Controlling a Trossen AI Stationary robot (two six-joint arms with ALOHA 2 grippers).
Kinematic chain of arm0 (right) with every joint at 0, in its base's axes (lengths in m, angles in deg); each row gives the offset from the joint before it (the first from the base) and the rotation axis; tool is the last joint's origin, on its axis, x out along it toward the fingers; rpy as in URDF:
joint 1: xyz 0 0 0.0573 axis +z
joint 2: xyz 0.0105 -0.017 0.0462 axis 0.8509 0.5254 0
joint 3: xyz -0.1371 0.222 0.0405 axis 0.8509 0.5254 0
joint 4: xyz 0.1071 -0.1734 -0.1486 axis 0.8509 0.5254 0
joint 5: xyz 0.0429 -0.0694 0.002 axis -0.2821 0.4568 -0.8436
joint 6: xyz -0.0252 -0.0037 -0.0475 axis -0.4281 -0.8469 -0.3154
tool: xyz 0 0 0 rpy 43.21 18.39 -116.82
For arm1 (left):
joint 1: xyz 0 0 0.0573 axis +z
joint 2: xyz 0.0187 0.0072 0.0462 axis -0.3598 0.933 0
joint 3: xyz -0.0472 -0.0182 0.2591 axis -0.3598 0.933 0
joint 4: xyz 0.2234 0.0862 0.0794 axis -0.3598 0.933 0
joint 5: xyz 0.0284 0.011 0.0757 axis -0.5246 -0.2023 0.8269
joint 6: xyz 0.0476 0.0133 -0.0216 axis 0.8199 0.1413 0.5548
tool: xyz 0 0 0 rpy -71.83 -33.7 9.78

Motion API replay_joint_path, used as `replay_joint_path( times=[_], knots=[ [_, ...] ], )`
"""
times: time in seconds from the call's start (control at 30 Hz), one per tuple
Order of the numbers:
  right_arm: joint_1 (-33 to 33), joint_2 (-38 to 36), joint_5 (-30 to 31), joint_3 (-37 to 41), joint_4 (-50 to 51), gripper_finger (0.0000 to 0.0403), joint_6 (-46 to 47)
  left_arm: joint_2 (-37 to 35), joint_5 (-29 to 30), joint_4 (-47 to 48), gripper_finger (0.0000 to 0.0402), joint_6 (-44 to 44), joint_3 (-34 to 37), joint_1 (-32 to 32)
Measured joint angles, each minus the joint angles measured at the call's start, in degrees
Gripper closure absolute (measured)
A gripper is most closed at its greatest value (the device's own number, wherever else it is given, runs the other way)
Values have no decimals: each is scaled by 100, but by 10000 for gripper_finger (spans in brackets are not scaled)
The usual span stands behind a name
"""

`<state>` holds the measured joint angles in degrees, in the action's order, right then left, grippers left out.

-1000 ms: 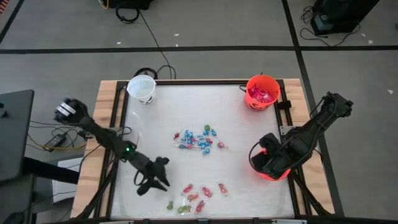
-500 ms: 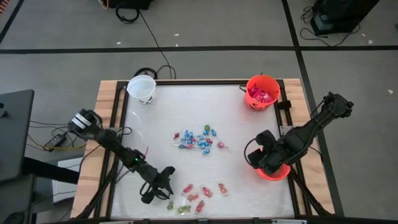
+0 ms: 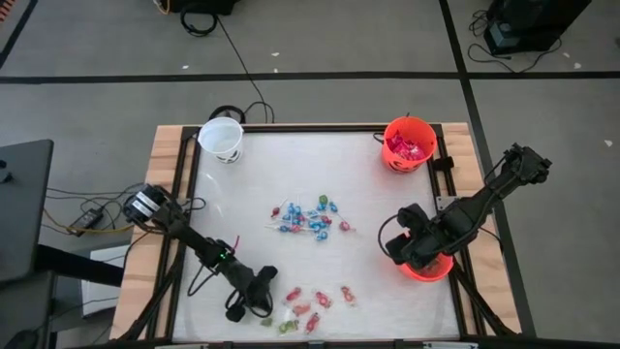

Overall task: Sort candy by brand, put in halloween buckets
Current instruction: Put the green gummy into the bottom orange bucket

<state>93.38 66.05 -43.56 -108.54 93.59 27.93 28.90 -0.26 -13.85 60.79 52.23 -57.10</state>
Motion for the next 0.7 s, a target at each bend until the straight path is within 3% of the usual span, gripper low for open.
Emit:
replay_joint_path(
  times=[0.3,0.5,0.6,0.7],
  knots=[
    [-9,0,430,0,-303,206,29,-567,544,143,399,-536,172,220],
    [-103,6,1356,0,-1957,206,-779,-1477,1612,-17,400,-784,438,766],
    [-263,115,1567,-2,-2871,206,-1082,-1878,2321,-13,400,-455,394,1045],
    [-482,342,1512,-2,-3651,206,-1259,-2147,2893,-60,400,639,200,1192]
  ],
)
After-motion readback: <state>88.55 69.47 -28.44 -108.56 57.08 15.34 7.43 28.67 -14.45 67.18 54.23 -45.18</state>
